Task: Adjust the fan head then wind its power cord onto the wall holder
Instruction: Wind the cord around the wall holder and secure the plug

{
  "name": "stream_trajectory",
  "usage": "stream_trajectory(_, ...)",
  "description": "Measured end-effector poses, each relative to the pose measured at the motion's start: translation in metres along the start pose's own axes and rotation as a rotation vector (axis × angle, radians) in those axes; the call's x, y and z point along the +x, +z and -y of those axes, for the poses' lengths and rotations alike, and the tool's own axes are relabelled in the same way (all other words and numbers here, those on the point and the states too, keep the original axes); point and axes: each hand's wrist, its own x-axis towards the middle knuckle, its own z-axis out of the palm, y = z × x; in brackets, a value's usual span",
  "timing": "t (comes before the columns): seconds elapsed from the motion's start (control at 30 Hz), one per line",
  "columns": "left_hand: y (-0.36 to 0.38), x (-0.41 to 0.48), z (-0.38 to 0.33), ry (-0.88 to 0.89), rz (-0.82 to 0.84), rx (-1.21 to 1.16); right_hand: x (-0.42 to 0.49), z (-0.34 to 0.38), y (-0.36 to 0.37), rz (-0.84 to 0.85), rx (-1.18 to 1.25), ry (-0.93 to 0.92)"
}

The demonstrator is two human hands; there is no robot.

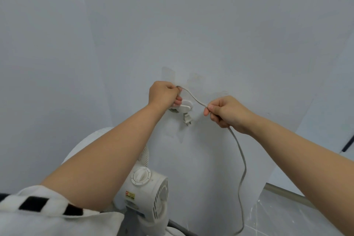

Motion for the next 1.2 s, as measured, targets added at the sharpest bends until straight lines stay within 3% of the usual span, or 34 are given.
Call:
stream_trajectory(0.13, -0.015, 0.000, -0.014, -0.393, 0.219, -0.380, -0.001, -0.003, 0.005, -0.022, -0.097, 0.024)
stream_trajectory(0.3, -0.018, 0.006, -0.024, -0.421, 0.287, -0.283, -0.004, -0.007, 0.017, -0.007, -0.202, 0.005)
stream_trajectory(0.53, -0.023, 0.016, -0.040, -0.092, 0.296, 0.308, -0.004, -0.004, 0.022, -0.030, -0.319, -0.048)
stream_trajectory(0.7, -0.031, 0.022, -0.029, 0.209, 0.141, 0.925, -0.003, 0.006, 0.031, -0.033, -0.203, -0.090)
stream_trajectory(0.9, -0.036, 0.029, 0.007, 0.624, -0.005, 1.394, -0.006, 0.007, 0.038, 0.047, -0.173, -0.097)
stream_trajectory(1.03, -0.055, 0.039, 0.037, 0.856, -0.025, 1.321, -0.007, -0.003, 0.035, 0.072, -0.231, -0.064)
stream_trajectory(1.2, -0.057, 0.044, 0.054, 0.776, -0.073, 1.275, -0.007, -0.010, 0.036, 0.085, -0.239, -0.064)
